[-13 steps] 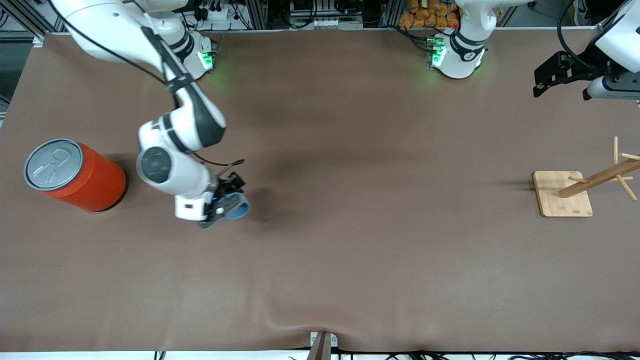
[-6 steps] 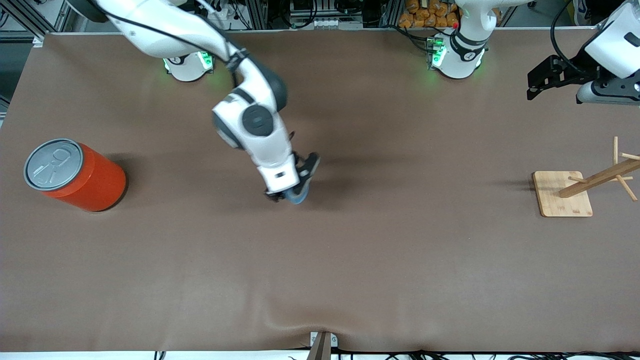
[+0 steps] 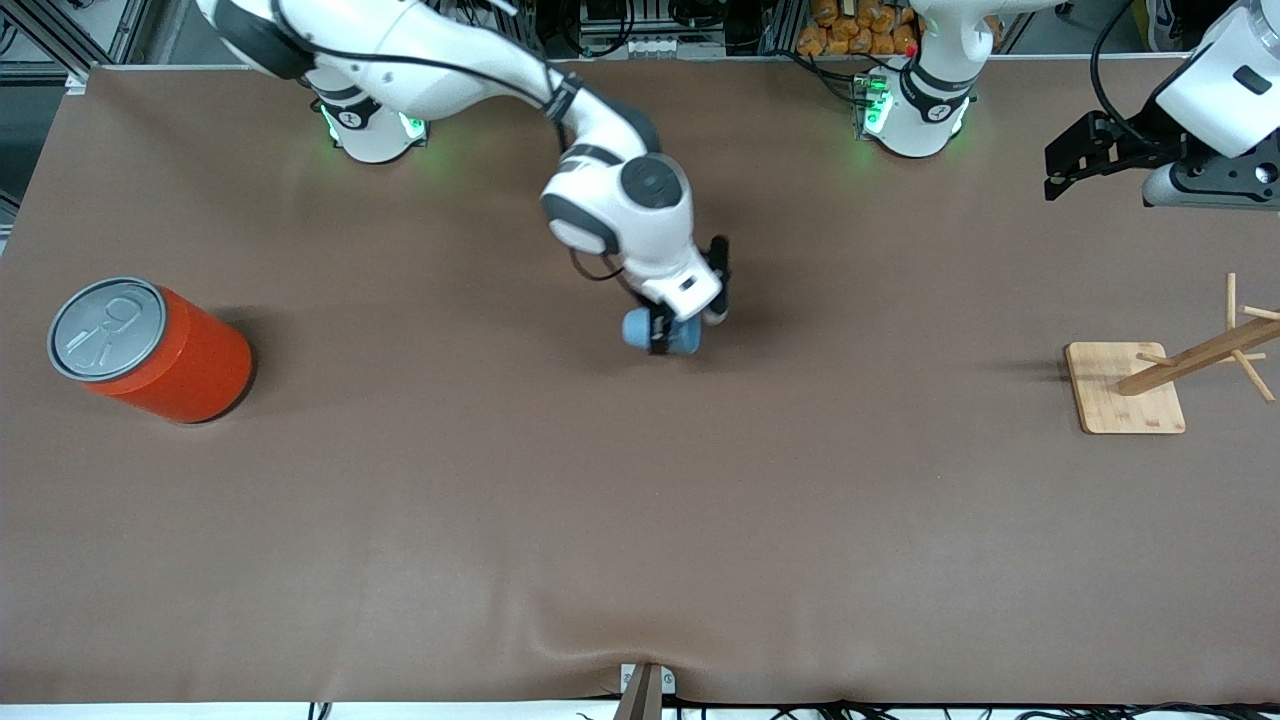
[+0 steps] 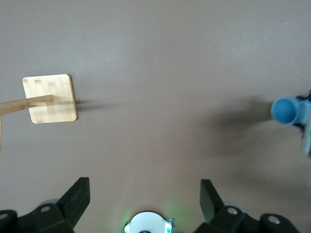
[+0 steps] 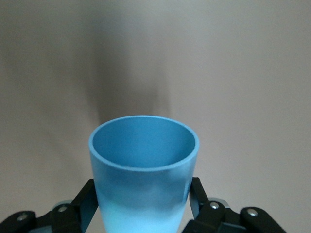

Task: Flip cup
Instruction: 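Carry the blue cup with the right gripper toward the table middle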

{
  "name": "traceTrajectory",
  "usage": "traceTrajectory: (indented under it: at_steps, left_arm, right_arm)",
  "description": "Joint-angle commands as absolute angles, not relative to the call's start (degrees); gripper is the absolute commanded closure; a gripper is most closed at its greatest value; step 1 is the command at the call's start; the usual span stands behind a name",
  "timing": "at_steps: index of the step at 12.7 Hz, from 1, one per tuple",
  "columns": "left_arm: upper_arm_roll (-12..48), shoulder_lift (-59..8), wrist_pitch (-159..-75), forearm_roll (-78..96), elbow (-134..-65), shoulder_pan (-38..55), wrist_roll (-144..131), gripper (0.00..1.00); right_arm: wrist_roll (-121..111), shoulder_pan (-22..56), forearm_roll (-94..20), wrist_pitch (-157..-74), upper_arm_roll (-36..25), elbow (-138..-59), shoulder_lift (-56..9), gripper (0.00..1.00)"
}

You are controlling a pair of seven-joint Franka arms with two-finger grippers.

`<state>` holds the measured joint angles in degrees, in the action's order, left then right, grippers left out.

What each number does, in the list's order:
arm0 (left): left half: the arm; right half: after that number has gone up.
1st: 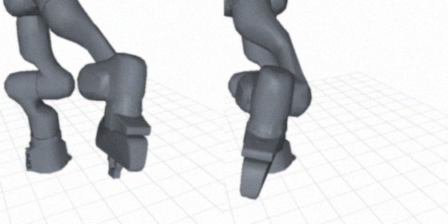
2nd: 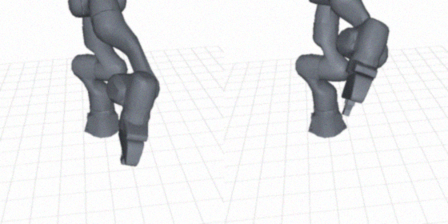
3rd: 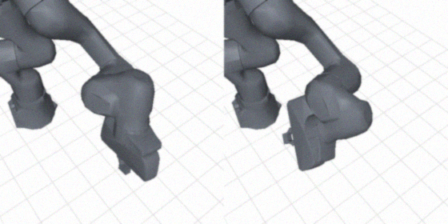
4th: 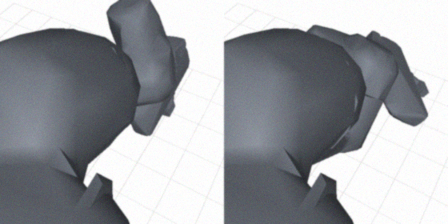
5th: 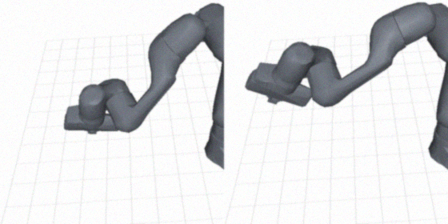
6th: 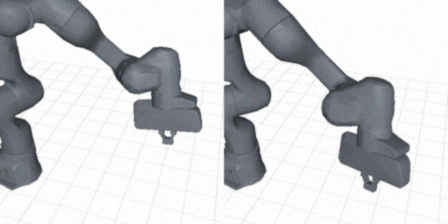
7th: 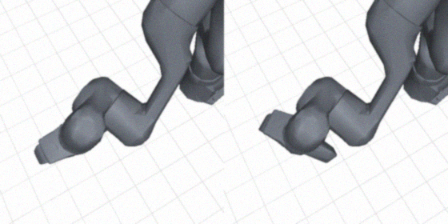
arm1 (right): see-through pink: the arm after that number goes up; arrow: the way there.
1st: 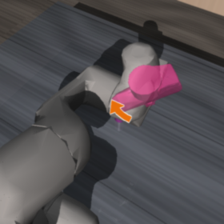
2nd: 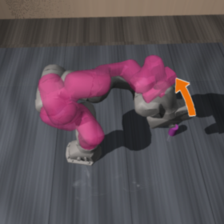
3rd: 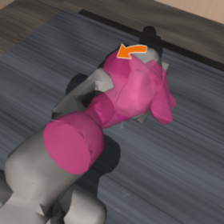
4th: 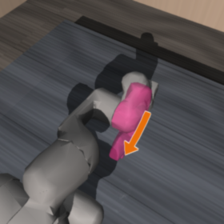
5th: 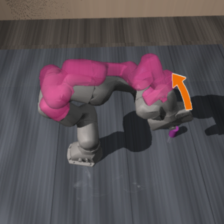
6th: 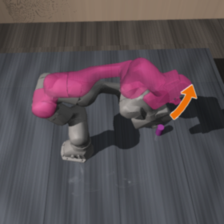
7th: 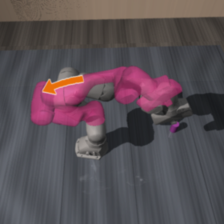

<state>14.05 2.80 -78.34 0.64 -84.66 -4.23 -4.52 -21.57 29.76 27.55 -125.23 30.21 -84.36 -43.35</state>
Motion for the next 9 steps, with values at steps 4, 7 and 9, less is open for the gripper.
traceTrajectory:
  at_steps: [4,7,9]
  left_arm:
    - [14.59,2.99,-78.57,-0.70,-84.55,-4.31,-5.36,0.00]
    - [14.59,2.99,-78.57,-0.79,-84.64,-4.57,-5.27,0.00]
    - [14.59,2.99,-78.49,-0.79,-84.64,-4.66,-5.27,0.00]
  right_arm:
    - [-14.77,41.30,32.07,-124.19,24.26,-80.95,-47.81,0.91]
    - [-11.09,41.66,33.92,-124.28,24.26,-79.90,-50.44,0.91]
    - [-9.06,42.97,34.71,-124.10,24.08,-78.14,-51.85,0.91]
